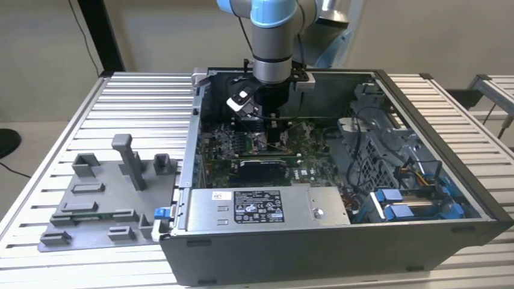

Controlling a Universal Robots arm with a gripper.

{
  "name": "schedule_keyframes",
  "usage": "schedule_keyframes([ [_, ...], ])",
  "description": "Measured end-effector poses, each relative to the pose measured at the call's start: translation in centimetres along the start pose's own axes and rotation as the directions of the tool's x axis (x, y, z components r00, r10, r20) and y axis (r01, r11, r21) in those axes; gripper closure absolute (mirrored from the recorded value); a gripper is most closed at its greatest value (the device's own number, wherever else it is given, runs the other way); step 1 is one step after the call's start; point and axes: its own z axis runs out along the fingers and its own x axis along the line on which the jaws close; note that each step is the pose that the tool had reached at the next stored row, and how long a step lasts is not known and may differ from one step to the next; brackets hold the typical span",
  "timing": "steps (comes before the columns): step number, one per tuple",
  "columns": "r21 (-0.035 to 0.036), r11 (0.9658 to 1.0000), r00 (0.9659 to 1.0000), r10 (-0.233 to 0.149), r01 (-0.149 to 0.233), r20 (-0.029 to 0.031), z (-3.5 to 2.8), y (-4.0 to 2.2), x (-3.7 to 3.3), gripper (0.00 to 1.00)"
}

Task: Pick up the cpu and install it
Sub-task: 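Close the cpu cover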

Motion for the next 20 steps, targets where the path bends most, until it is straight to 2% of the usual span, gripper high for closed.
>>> schedule_keyframes([
  [9, 0.0005, 1.0000, 1.0000, 0.000, 0.000, -0.0001, -0.01, 0.03, -0.11, 1.00],
  [15, 0.0024, 1.0000, 1.0000, 0.000, 0.000, 0.0000, -0.39, 0.07, -0.14, 1.00],
  [20, 0.0024, 1.0000, 1.0000, 0.000, 0.000, 0.0000, -0.40, 0.07, -0.15, 1.00],
])
